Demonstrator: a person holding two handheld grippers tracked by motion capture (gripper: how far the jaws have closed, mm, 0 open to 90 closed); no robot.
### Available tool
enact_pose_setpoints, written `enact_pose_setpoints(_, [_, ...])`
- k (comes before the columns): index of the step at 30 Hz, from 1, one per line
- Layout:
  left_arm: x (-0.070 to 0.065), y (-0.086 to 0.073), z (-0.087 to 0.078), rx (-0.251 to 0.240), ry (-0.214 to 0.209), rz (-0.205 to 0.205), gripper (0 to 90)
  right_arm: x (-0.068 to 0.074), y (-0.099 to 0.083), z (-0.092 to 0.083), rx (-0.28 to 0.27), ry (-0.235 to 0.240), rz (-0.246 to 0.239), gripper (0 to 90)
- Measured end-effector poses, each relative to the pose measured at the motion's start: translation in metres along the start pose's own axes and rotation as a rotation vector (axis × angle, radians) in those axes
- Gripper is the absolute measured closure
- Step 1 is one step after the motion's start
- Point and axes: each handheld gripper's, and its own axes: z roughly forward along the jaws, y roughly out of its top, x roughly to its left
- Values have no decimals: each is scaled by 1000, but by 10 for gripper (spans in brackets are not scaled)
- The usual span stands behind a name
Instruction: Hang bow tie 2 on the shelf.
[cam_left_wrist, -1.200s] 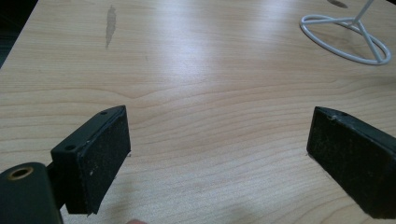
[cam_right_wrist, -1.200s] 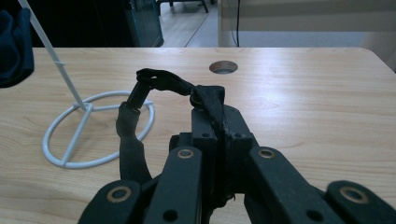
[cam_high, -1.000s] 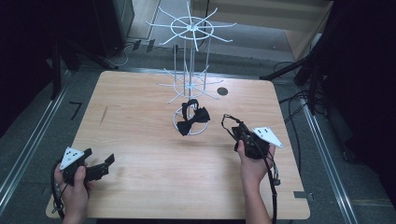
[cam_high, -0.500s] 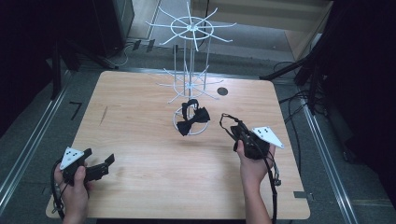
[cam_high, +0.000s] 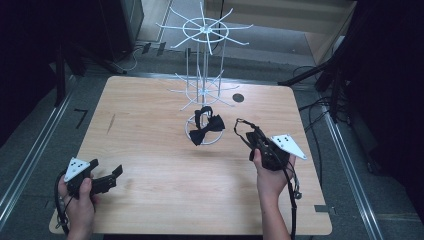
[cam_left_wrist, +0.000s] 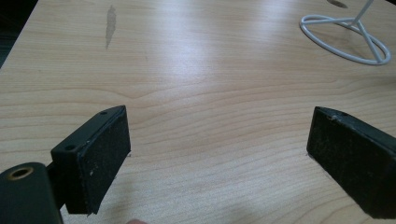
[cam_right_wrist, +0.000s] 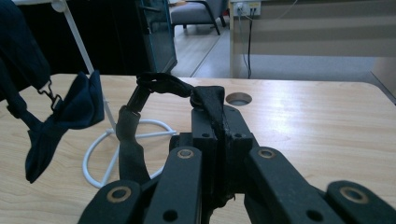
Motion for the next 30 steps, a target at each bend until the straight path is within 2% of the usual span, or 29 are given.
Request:
enact_pose_setpoints(20, [0, 0, 0, 3, 1, 6, 69, 2, 16, -17, -54, 9, -4, 873])
enact_pose_setpoints(30, [0, 0, 0, 2, 1, 5, 69, 6, 21, -20, -78, 17, -7, 873])
